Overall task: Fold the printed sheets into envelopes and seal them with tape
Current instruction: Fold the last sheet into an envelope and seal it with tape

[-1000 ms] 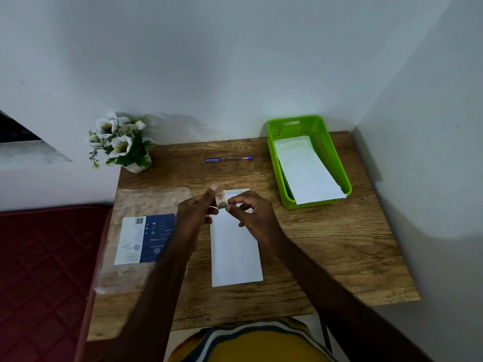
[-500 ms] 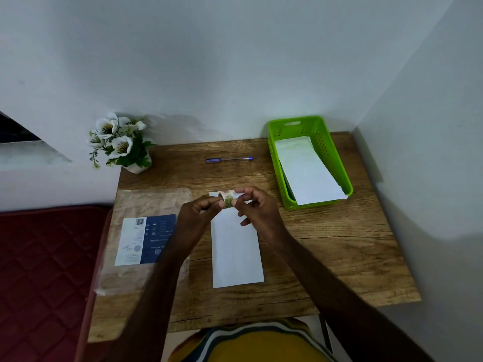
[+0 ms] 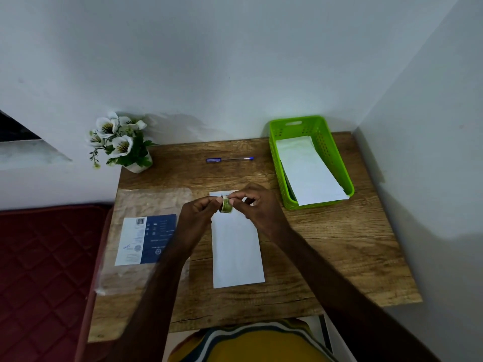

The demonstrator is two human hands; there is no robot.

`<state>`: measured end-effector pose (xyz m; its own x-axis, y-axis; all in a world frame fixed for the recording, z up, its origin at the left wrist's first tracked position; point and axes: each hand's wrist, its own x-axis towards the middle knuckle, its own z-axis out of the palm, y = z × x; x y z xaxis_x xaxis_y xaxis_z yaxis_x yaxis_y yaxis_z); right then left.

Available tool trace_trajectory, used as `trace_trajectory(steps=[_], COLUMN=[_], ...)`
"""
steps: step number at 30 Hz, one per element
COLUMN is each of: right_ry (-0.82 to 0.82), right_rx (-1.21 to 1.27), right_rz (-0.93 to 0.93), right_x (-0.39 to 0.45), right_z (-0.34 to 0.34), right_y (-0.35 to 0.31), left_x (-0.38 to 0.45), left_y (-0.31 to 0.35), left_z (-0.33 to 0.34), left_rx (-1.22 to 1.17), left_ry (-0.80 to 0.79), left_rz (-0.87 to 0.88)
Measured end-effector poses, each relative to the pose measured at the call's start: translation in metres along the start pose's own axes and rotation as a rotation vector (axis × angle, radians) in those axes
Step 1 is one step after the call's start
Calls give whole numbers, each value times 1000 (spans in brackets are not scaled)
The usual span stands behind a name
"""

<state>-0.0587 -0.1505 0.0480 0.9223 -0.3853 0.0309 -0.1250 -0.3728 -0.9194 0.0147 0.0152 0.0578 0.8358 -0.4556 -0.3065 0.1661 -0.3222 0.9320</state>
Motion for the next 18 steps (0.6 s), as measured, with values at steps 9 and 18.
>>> trace_trajectory(steps=[9,18], right_ry=[-22,2], right_rx=[-149,-228], right_rz=[-88,-180], right_x=[3,-1], right_z=[2,9], right_y=[-5,-8], left_x=[4,18], left_y=[0,6], left_z=[7,9], left_rx=[-35,-23], left_ry=[188,314], left_rz=[-123,-206])
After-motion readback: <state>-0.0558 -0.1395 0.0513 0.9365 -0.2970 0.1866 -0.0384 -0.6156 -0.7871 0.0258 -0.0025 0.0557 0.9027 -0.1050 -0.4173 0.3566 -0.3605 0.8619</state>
